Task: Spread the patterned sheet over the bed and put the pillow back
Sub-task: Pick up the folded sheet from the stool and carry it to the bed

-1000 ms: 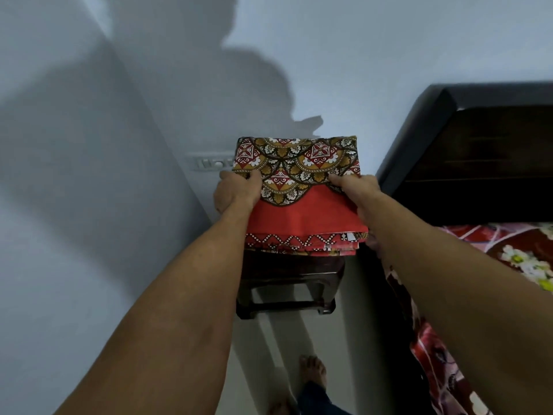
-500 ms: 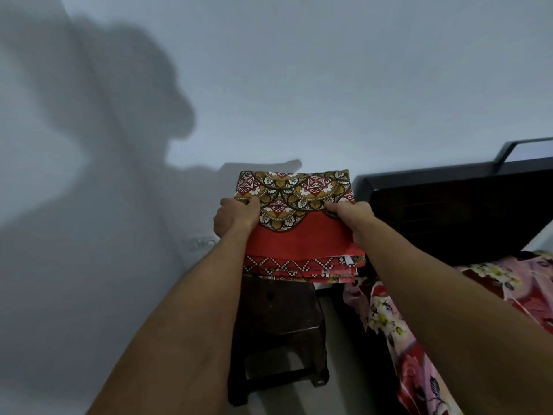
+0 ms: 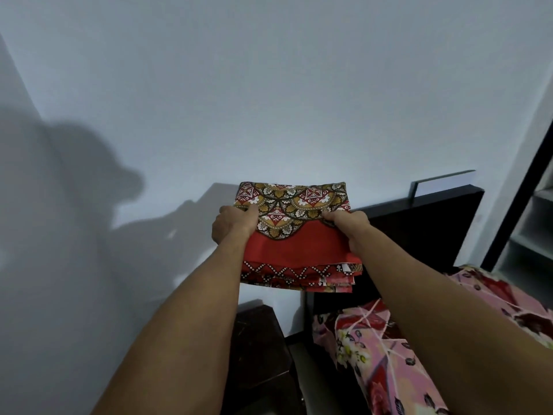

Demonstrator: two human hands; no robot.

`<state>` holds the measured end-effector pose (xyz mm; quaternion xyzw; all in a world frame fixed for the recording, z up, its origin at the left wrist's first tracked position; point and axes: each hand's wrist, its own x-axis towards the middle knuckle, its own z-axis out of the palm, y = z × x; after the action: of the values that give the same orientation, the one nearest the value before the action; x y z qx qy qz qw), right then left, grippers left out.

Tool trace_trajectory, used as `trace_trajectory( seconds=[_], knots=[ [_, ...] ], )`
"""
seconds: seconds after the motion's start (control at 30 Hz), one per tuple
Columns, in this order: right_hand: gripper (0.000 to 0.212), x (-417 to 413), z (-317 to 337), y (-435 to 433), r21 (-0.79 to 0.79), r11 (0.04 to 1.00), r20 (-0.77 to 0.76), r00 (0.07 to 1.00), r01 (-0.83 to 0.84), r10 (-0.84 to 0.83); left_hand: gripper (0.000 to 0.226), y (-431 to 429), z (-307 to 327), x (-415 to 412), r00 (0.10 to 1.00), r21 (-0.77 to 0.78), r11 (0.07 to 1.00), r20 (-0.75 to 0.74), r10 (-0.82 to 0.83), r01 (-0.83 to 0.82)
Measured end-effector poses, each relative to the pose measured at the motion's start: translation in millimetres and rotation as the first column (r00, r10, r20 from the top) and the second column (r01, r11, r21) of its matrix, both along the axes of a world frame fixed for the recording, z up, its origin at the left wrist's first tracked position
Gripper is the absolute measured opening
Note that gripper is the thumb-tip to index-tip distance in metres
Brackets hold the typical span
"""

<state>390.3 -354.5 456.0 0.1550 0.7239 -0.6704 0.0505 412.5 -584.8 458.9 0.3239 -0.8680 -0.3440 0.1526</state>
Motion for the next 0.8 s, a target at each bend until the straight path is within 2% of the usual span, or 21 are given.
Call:
trace_trajectory(
  seconds=[0.17, 0.4, 0.6, 0.73, 0.8],
  knots=[
    [0.067, 22, 17, 55, 0.021, 0.997, -0.023, 0.997, 0.074, -0.074, 0.070, 54, 13, 6, 0.997, 0.001, 0.997, 0.000, -0.081, 0.081],
    [0.051, 60, 31, 138, 0.035, 0.976, -0.059, 0.975, 0.216, -0.213, 0.070, 138, 24, 14, 0.973, 0.004, 0.973, 0.005, -0.232, 0.232],
    [0.053, 95, 44, 210, 0.049, 0.942, -0.080, 0.941, 0.333, -0.328, 0.064, 216, 38, 22, 0.932, 0.019, 0.932, -0.009, -0.363, 0.363],
    [0.045, 120, 53, 251, 0.021, 0.912, -0.085, 0.910, 0.409, -0.406, 0.069, 265, 42, 25, 0.889, 0.014, 0.889, -0.017, -0.457, 0.457],
    [0.052, 135, 56, 271, 0.012, 0.886, -0.091, 0.883, 0.463, -0.460, 0.068, 291, 45, 28, 0.857, 0.002, 0.857, -0.010, -0.515, 0.515]
  ],
)
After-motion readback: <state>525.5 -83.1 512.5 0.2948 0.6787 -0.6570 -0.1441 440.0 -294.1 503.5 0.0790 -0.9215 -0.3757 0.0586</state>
